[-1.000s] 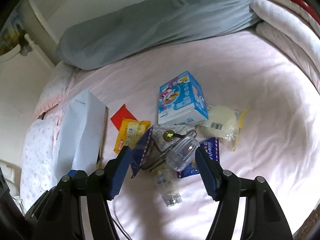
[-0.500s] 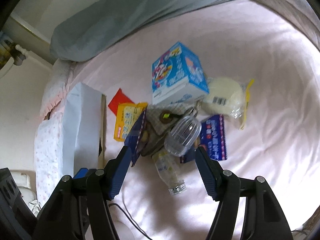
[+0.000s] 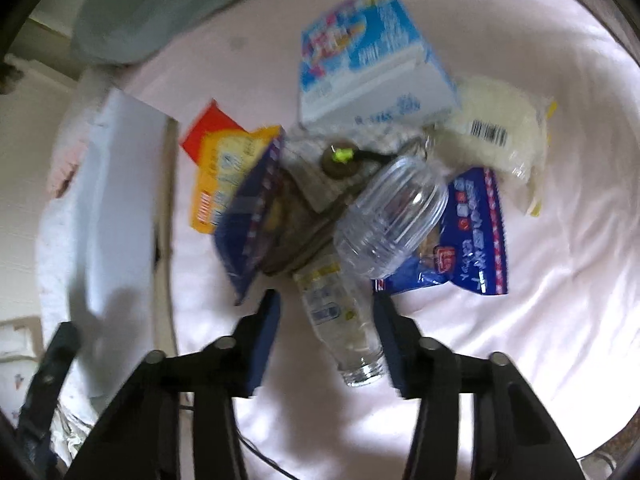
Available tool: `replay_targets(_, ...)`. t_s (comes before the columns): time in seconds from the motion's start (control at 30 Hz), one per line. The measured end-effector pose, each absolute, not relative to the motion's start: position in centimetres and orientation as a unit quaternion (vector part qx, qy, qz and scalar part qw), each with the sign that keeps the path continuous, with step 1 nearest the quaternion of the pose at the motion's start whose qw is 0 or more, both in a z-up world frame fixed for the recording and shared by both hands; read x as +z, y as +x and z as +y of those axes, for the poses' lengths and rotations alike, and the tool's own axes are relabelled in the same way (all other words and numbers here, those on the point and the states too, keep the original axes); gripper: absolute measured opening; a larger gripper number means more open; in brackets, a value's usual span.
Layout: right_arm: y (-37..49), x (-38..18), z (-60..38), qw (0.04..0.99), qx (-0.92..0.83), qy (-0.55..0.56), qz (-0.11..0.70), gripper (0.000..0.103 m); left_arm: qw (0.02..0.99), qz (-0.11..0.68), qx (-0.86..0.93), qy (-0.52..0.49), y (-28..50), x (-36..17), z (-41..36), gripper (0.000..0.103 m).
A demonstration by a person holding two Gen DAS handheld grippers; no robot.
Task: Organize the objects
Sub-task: 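Move the right gripper down to the small clear pill bottle, then grasp the clear pill bottle with the right gripper while the left gripper grasps the blue snack bag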
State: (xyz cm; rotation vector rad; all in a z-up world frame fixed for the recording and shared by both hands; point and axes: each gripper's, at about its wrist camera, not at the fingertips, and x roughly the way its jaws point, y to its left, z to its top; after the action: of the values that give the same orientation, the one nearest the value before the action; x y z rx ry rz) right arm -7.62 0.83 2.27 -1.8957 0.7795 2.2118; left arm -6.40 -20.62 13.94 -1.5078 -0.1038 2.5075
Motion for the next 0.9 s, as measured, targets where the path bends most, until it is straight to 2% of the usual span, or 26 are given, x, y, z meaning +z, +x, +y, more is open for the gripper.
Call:
replay_targets(0.13,-8.6,0.4,-0.5,0.075,0.724,-0.651,0.215,0.042,0.102,-0.011,0.844,-0.526,-6.5,12.8,-20.3,0.025)
replay_targets(0.23,-9.1,-1.1,-1.4,0.069,0.706,-0.674,0.207,0.043,0.105,-0.019,0.839,-0.533,-6.5,12.4,-20.7,0.025)
replay_targets(0.33,-9.1,-0.3,-1.7,0.069,0.720,-0.661,0.199,0.041,0.111,-0.031,0.841,-0.529,-6.5,12.5,-21.1,0.025)
replay_targets(0.5,-8.4,0.7,-1.1,0.054,0.720,-0.654,0.225,0.039,0.111,-0.036,0.846,-0.520,-6.3,12.9,-21.2,0.025)
replay_targets(0.7,-6.1,4.7,0.2,0.015,0.749,-0.600,0.281,0.037,0.129,-0.048,0.853,-0.503,-6.1,13.6,-20.1,0.025)
replay_targets(0.9,-5.3,7.0,3.2,0.041,0.770,-0.557,0.310,0.036,0.134,-0.042,0.856,-0.498,-6.2,13.7,-17.6,0.030)
